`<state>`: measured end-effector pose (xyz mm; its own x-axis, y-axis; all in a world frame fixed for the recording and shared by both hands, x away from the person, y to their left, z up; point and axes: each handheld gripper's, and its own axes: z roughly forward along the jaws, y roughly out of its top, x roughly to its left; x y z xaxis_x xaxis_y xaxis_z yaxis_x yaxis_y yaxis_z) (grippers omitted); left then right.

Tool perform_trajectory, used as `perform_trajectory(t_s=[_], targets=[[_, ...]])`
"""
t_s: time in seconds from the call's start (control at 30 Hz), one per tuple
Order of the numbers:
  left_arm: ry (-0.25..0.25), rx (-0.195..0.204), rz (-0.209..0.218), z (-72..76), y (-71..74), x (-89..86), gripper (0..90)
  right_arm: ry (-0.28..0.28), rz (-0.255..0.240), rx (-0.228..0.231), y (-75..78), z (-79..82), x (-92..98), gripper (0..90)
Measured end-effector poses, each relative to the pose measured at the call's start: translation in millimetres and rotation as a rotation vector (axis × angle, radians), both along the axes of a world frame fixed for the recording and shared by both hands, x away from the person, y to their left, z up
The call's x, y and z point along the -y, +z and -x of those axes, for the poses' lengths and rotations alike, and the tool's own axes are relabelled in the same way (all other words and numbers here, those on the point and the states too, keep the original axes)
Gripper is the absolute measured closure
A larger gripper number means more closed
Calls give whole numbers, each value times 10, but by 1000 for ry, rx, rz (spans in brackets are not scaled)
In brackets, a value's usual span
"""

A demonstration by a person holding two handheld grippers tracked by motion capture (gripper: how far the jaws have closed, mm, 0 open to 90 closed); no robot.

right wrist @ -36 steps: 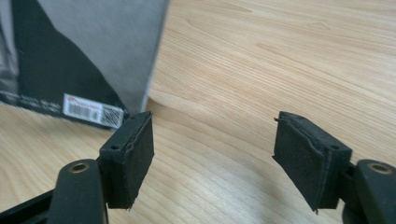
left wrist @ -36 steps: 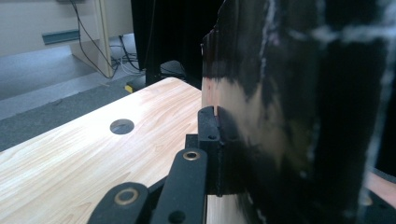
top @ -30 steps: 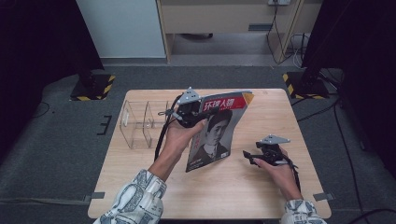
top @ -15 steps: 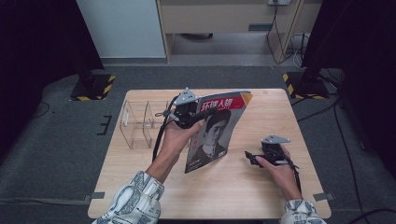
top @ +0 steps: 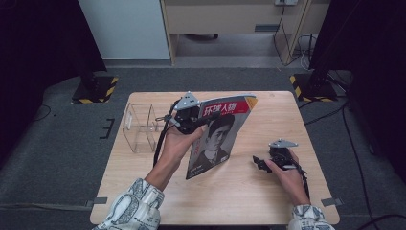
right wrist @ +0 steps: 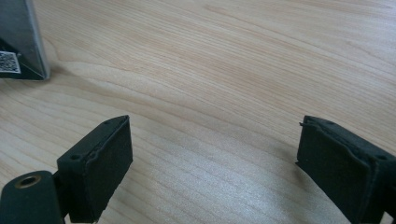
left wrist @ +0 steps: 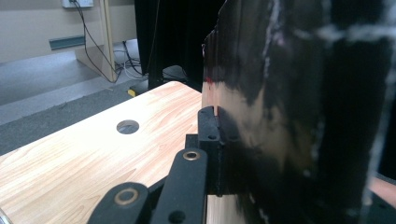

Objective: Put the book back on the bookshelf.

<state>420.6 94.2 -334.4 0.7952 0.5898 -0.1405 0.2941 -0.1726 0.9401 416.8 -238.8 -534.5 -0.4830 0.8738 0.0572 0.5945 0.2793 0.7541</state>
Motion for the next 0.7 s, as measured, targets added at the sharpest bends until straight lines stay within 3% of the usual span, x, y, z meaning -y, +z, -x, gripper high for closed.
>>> perform_trajectory(t_s=[0.7], targets=[[-46, 16, 2, 126, 81, -46, 864, -33, 44, -21, -38, -20, 7, 104]])
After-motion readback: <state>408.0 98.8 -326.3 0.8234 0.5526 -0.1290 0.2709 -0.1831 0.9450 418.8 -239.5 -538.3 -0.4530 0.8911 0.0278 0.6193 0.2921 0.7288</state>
